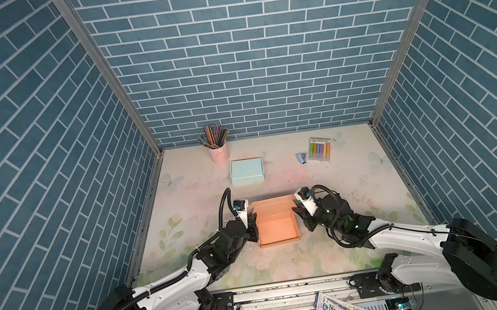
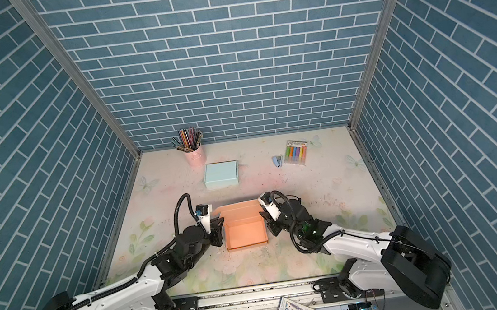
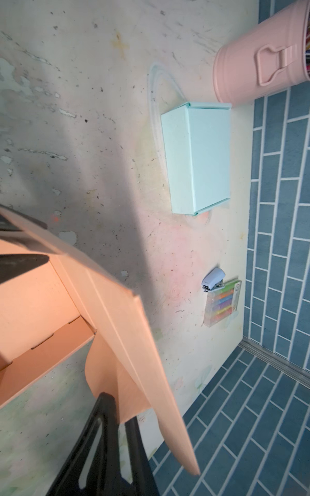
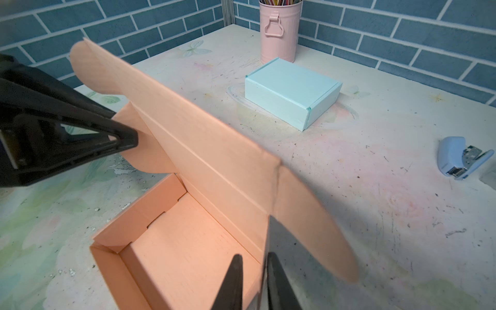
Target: Fold the paper box
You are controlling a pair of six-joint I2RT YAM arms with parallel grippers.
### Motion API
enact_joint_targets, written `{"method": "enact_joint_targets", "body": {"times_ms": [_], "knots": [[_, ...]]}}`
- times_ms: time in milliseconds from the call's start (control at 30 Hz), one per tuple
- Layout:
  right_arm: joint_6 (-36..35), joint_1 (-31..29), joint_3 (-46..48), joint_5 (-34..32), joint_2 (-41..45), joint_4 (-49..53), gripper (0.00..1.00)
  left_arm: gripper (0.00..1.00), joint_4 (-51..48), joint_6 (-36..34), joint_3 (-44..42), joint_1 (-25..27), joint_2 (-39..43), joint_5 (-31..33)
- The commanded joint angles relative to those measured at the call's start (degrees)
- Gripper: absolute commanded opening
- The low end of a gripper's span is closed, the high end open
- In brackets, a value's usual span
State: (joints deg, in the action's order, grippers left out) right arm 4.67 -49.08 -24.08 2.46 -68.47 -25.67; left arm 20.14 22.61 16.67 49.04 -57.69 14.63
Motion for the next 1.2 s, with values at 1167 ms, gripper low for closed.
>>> {"method": "enact_joint_targets", "body": {"times_ms": [1167], "knots": [[1.5,6.6,-16.9,-7.3,-13.6,-2.5,0.1,0.01,19.0,-9.0,17.7,-7.0,-23.6,-6.3]]}}
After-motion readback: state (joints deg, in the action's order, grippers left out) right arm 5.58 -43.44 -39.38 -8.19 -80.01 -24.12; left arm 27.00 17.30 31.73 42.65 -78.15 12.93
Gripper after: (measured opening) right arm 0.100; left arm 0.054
